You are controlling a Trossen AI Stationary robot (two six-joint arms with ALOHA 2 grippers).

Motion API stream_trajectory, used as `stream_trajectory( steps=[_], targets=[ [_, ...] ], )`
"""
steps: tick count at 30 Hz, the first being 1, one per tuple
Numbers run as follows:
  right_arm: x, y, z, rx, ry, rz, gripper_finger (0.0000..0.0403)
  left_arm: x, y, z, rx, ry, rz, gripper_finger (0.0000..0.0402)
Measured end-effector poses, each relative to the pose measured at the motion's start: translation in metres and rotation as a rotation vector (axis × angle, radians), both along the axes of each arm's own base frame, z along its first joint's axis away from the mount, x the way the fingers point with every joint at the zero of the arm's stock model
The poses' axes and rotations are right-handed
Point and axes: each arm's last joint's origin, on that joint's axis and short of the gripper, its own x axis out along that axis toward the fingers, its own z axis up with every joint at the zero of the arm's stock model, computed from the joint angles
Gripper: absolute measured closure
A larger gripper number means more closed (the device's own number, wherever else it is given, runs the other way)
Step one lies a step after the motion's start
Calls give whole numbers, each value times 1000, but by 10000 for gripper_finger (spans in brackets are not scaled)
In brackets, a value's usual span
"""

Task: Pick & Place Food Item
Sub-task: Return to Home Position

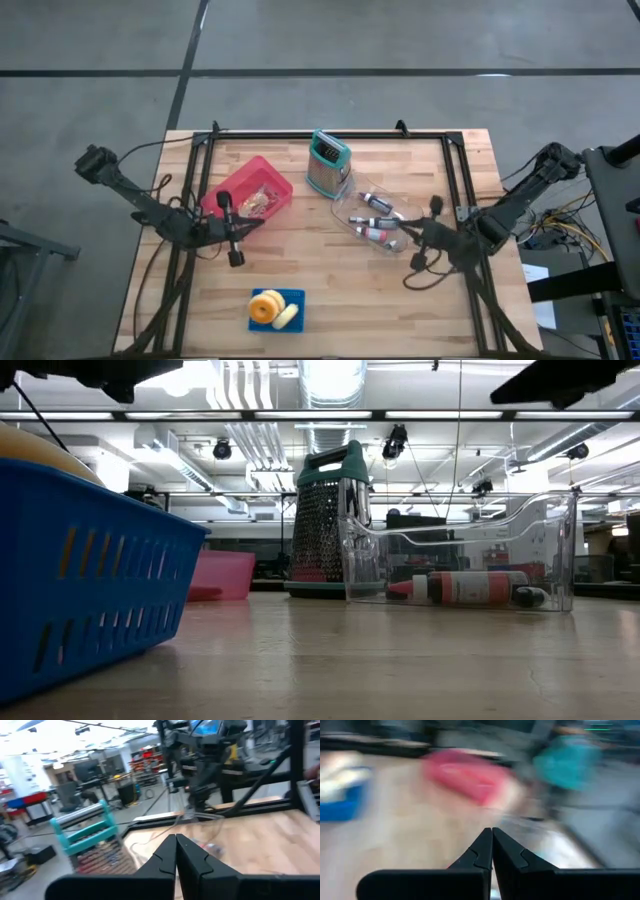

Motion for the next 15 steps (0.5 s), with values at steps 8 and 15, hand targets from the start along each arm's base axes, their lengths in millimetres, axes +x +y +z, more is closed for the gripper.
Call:
stream_trajectory(
  steps=[8,15],
  targets=[
    [19,-32,-21,-21,-284,567,394,6,18,-15,-9,29,103,397],
    [14,-69,-56,102,-274,358,394,1,24,-29,-14,42,116,393]
  ],
)
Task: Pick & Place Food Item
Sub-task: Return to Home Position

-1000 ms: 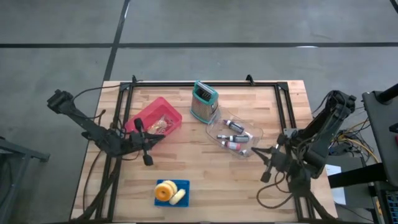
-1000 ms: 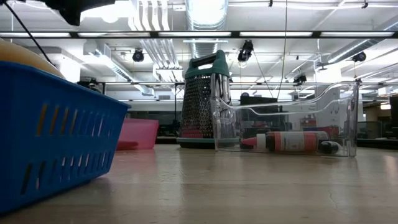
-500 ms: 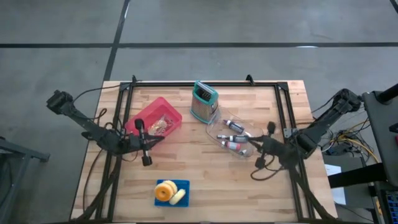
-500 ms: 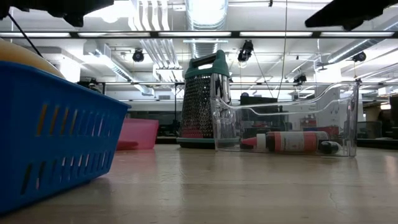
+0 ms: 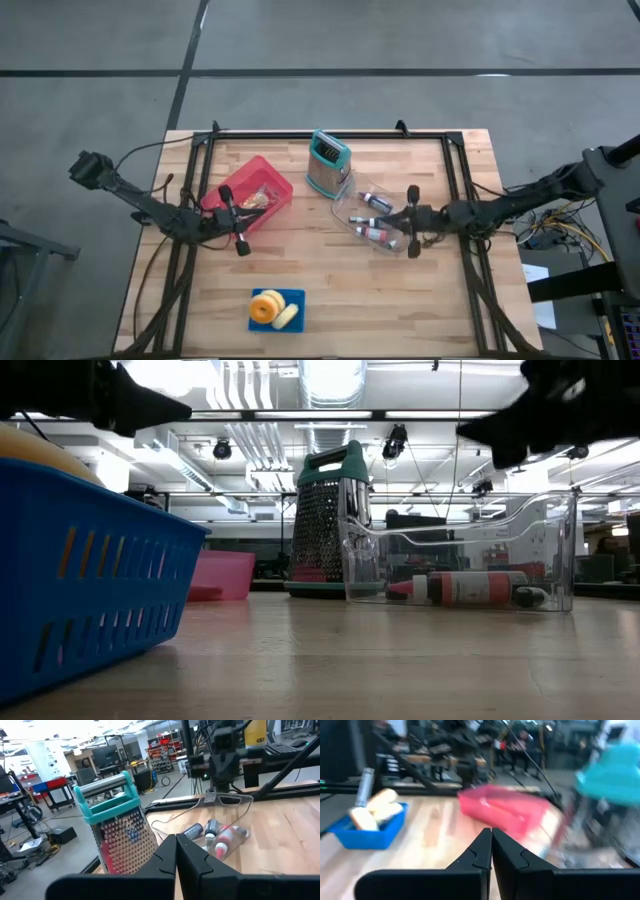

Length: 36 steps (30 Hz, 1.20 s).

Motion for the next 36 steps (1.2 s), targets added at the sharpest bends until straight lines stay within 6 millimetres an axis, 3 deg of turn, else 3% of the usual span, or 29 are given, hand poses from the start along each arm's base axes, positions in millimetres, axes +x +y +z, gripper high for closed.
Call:
stream_trajectory(
  steps=[7,12,21,36],
  targets=[
    [-8,-11,-23,67,56,-60,394,-9,5,-13,8,9,-4,393],
    [-11,-11,-27,68,66,-63,394,-19,10,-28,2,10,-4,396],
    [-19,-16,-19,45,21,-185,394,-36,19,-43,-49,-43,-2,391],
    [-59,-24,-18,136,-11,-206,394,-46,24,-45,-72,-28,9,392]
  ],
)
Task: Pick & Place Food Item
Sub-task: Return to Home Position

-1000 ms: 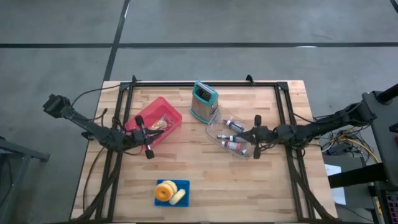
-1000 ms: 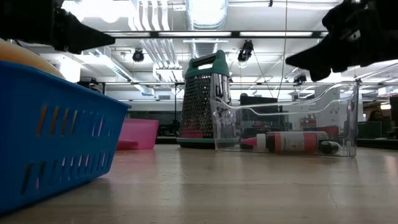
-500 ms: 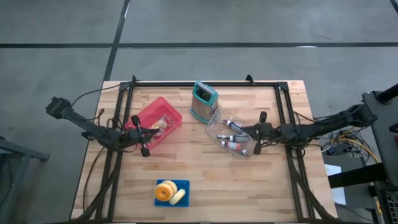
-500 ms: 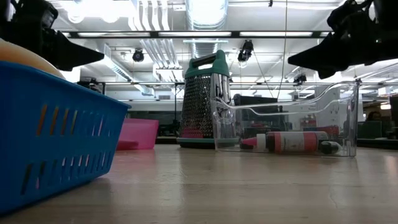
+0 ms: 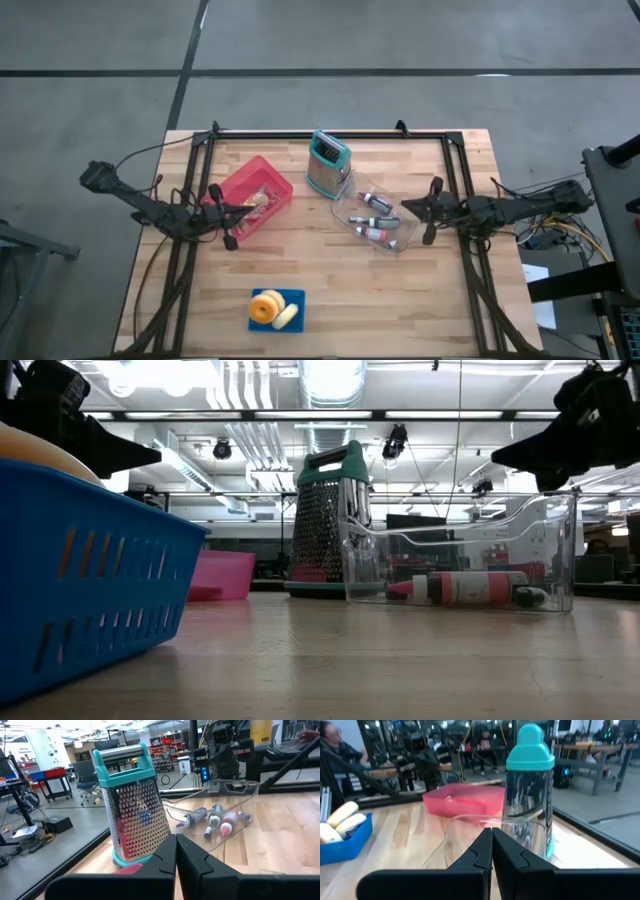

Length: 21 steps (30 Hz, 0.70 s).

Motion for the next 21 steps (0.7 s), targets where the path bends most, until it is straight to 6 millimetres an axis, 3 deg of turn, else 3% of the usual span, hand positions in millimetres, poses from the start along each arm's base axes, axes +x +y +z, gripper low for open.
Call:
stream_trajectory(
  steps=[5,9,21],
  targets=[
    [-11,-2,-8,-11,-55,1,394,-1,1,-3,-4,25,1,393],
    [-16,-3,-2,-11,-114,10,394,-2,1,-6,-16,44,4,394],
    [-16,-3,-2,-23,-66,15,394,-5,2,-16,-73,108,14,393]
  ],
)
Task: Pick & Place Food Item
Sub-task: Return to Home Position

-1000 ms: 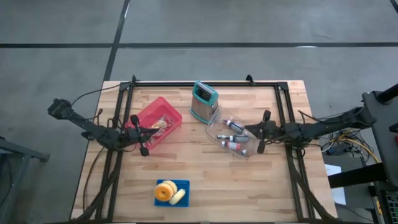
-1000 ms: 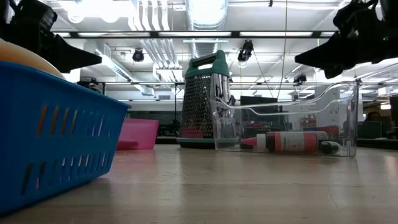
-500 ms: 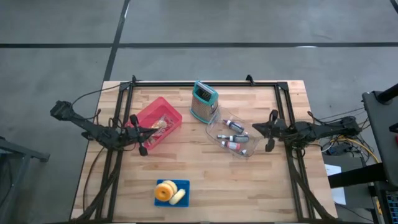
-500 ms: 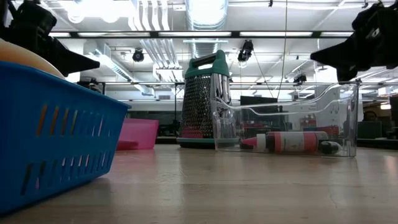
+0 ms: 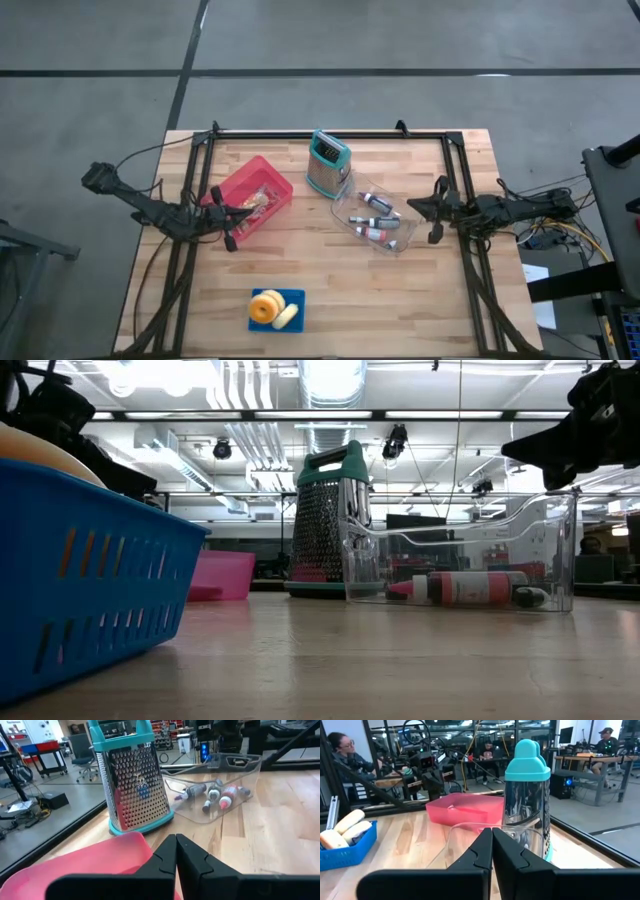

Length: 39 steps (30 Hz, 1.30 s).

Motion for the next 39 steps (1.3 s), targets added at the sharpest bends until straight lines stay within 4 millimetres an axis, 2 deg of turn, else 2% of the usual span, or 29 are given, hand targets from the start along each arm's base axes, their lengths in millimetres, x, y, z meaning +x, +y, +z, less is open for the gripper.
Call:
stream_trajectory(
  steps=[13,39],
  targets=[
    [0,0,0,-64,18,-5,394,0,0,0,2,2,0,390],
    [0,0,0,-60,16,-6,394,0,0,0,2,5,-3,390]
  ],
)
